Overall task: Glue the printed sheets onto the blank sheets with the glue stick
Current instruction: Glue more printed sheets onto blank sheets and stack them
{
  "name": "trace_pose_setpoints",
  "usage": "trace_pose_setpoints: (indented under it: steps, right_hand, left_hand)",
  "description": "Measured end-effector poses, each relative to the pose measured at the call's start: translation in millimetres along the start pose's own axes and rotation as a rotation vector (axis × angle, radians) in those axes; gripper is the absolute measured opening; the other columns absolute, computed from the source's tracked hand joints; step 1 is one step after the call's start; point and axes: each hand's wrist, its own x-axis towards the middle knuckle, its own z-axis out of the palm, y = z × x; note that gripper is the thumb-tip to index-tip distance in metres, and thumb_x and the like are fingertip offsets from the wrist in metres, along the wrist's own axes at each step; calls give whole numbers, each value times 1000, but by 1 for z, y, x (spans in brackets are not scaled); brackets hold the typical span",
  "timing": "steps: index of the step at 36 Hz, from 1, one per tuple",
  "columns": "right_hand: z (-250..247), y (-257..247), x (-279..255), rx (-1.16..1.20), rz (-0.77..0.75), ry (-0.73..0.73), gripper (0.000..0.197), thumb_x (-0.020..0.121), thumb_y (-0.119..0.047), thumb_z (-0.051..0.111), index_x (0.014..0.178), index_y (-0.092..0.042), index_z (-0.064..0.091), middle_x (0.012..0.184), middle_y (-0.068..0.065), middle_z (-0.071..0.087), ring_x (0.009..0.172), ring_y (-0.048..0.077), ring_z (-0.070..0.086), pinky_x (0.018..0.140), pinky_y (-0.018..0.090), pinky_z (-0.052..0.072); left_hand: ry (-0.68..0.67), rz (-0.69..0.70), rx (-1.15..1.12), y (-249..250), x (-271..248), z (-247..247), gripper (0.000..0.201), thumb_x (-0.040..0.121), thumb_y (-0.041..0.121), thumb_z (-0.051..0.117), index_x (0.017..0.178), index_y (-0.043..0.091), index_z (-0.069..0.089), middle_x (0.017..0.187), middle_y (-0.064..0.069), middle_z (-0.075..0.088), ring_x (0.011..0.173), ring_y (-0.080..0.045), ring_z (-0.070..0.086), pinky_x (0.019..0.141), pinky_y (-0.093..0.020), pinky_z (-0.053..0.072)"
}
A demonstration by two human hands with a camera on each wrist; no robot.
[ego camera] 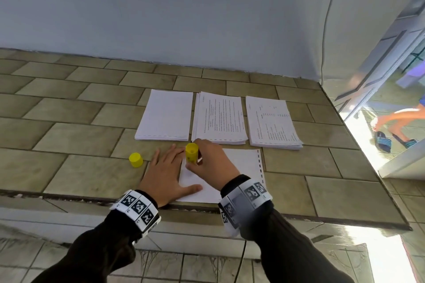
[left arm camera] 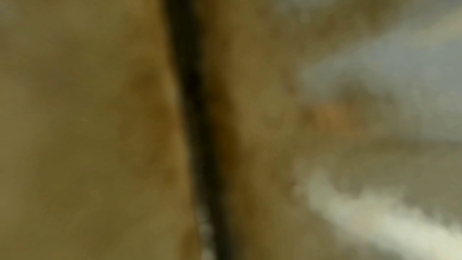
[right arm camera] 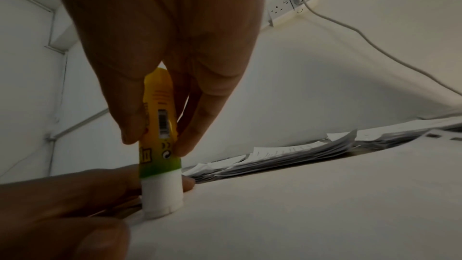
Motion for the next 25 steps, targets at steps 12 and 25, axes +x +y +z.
trace_pose_setpoints:
  steps: [12,25]
  right_hand:
    - [-47,50,-31,5,141,103,16,80,-16,68,78,-12,52,78,6,60,72,22,59,69,40,54]
    - [-91,92,-62,36,234,166,13,80,-12,71,83,-8,59,79,7,65,77,21,64,70,31,54]
  left_hand:
    - [-46,-38,13,4,-1,-7,133,51,102,0,154,21,20,161,9,16,150,-12,5,121,-42,-8]
    - [-35,-26,9,0,-1,-3,124,59,99,1,153,21,22,160,9,18,150,-12,8,122,-43,-5]
